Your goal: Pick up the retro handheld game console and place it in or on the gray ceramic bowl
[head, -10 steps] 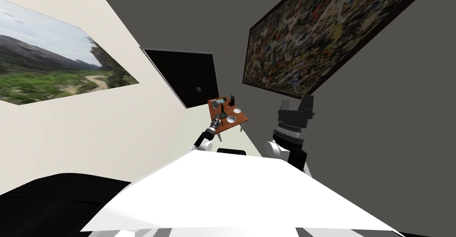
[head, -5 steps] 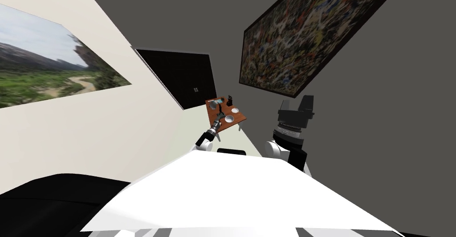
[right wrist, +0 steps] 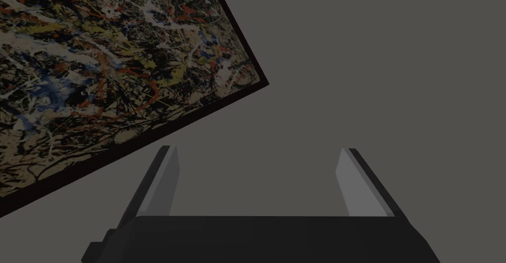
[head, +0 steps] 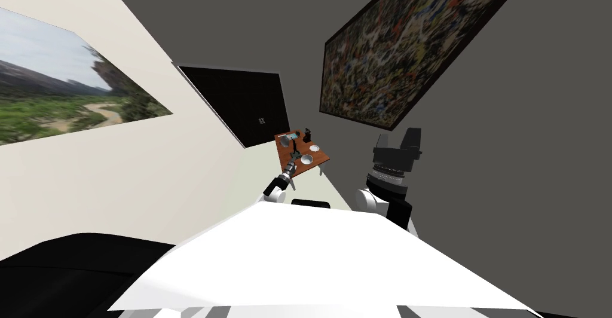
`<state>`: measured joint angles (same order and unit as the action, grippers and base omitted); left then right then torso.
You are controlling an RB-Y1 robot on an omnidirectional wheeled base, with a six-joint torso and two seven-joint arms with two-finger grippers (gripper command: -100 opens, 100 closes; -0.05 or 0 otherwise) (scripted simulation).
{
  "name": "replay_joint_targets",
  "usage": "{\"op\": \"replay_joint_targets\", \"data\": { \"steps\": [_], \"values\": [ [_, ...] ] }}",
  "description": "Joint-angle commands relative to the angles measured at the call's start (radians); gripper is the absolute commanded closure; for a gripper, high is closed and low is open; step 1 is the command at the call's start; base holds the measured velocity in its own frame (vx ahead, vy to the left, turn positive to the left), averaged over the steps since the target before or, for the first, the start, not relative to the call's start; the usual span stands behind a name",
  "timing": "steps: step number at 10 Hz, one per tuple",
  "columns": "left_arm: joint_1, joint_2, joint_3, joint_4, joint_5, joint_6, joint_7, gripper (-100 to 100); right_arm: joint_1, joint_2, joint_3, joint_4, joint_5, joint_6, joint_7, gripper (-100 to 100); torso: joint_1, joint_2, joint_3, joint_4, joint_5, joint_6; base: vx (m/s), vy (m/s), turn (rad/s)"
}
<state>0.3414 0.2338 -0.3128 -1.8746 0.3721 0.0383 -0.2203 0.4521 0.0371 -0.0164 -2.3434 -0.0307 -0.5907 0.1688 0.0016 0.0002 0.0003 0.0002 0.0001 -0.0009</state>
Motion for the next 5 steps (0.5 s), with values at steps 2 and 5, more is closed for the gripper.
{"op": "replay_joint_targets", "data": {
  "steps": [2, 5],
  "values": [
    [0.0, 0.0, 0.0, 0.0, 0.0, 0.0, 0.0, -100, 0.0, 0.0, 0.0, 0.0, 0.0, 0.0, 0.0, 0, 0.0, 0.001, 0.0, 0.0, 0.0, 0.0, 0.001, 0.001, 0.004],
    [0.0, 0.0, 0.0, 0.0, 0.0, 0.0, 0.0, -100, 0.0, 0.0, 0.0, 0.0, 0.0, 0.0, 0.0, 0, 0.0, 0.0, 0.0, 0.0, 0.0, 0.0, 0.006, 0.0, 0.002]
  ]
}}
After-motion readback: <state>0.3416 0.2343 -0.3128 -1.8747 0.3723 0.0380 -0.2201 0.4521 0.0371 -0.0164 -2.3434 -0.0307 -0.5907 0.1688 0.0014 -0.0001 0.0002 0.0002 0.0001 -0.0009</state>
